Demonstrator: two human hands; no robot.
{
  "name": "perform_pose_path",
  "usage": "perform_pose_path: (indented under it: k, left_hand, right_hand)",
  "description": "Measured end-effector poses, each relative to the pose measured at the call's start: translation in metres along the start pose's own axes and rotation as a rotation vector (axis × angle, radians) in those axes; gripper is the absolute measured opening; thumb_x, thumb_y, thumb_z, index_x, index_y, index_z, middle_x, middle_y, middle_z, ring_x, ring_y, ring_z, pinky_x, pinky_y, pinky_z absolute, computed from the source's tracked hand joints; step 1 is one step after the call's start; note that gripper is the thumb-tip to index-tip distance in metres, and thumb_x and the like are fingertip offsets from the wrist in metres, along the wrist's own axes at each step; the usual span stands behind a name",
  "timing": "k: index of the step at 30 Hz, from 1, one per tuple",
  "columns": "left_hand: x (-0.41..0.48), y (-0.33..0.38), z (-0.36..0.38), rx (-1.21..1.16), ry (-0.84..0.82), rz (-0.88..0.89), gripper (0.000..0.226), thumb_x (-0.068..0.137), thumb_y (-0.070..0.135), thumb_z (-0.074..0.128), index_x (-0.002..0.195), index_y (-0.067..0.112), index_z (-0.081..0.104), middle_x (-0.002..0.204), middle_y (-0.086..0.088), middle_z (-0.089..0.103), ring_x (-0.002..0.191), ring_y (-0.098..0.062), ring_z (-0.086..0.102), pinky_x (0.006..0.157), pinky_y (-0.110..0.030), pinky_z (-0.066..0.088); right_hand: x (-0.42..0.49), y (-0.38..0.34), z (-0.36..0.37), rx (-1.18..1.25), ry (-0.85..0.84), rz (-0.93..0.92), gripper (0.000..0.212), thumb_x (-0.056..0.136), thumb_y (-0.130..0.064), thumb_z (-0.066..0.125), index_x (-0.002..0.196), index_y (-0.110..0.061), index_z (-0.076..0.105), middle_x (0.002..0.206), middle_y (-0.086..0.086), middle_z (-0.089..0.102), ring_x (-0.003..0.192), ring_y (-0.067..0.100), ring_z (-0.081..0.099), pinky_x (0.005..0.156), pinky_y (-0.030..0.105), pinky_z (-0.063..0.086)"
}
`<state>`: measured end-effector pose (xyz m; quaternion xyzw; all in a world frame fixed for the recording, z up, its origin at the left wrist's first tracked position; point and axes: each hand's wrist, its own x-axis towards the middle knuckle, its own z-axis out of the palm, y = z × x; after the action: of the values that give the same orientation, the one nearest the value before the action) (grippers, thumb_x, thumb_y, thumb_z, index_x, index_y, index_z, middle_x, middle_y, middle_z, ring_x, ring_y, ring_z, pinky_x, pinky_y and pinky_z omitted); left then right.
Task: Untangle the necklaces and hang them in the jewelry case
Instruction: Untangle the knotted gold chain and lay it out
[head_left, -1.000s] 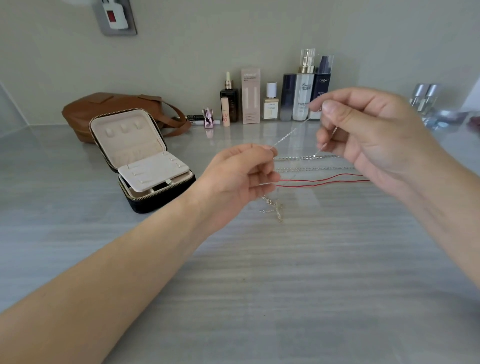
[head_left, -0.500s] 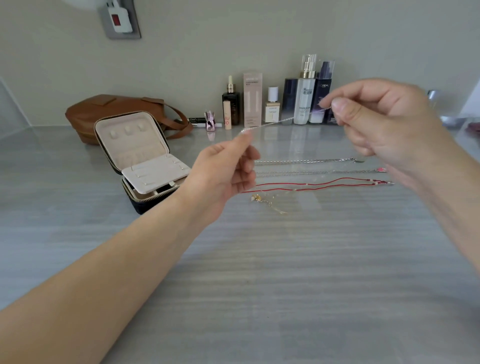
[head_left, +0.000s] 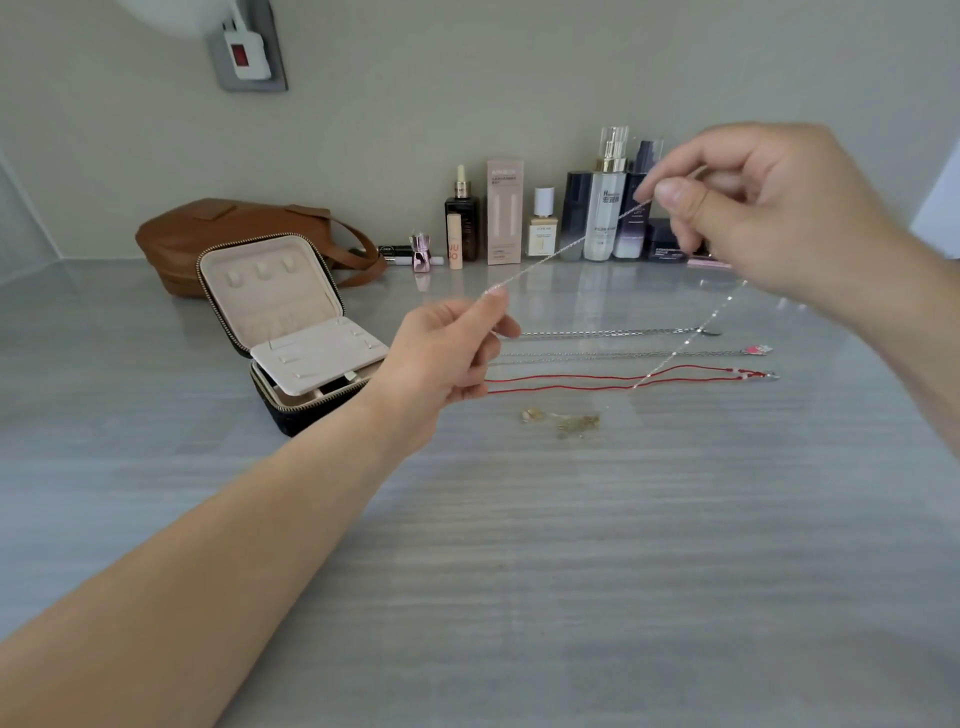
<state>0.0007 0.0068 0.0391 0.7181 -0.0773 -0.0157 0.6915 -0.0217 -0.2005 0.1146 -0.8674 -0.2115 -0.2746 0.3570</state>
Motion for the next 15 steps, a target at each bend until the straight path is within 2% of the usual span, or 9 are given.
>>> perform_pose_path:
  k: [3,8,11,15]
  left_hand:
    - [-0.001,-0.005,0.001,0.119,-0.031,0.019,0.033,0.091,0.038,0.052,0.072,0.015,0.065,0.052,0.004,0.042,0.038,-0.008,0.031,0.053,-0.026,0.038]
    - [0.0,-0.01,0.003,0.121,-0.107,0.028,0.029,0.093,0.032,0.051,0.074,0.014,0.066,0.049,0.008,0.042,0.04,-0.006,0.035,0.048,-0.02,0.041]
    - [-0.002,-0.01,0.006,0.161,-0.152,0.057,0.027,0.094,0.027,0.05,0.077,0.014,0.066,0.049,0.008,0.037,0.044,-0.006,0.035,0.051,-0.021,0.041]
    - [-0.007,-0.007,0.01,0.263,-0.187,0.128,0.009,0.088,0.02,0.061,0.083,0.017,0.067,0.06,0.002,0.045,0.044,-0.001,0.04,0.051,-0.017,0.041]
  right_hand:
    - [0.006,-0.012,-0.004,-0.074,0.025,-0.032,0.015,0.094,-0.013,0.049,0.093,-0.016,0.063,0.059,0.004,0.056,0.041,0.002,0.048,0.044,0.008,0.033]
    - [0.018,-0.031,-0.015,-0.096,0.074,-0.051,0.014,0.093,-0.019,0.049,0.093,-0.023,0.062,0.061,0.0,0.055,0.045,0.0,0.046,0.048,0.008,0.033]
    - [0.024,-0.043,-0.017,-0.119,0.049,-0.047,0.014,0.094,-0.021,0.048,0.095,-0.023,0.062,0.062,-0.001,0.053,0.043,-0.001,0.045,0.046,0.006,0.032]
    - [0.035,-0.059,-0.017,-0.188,0.011,-0.052,0.017,0.095,-0.027,0.045,0.099,-0.026,0.062,0.063,-0.008,0.05,0.043,-0.003,0.044,0.04,0.005,0.03]
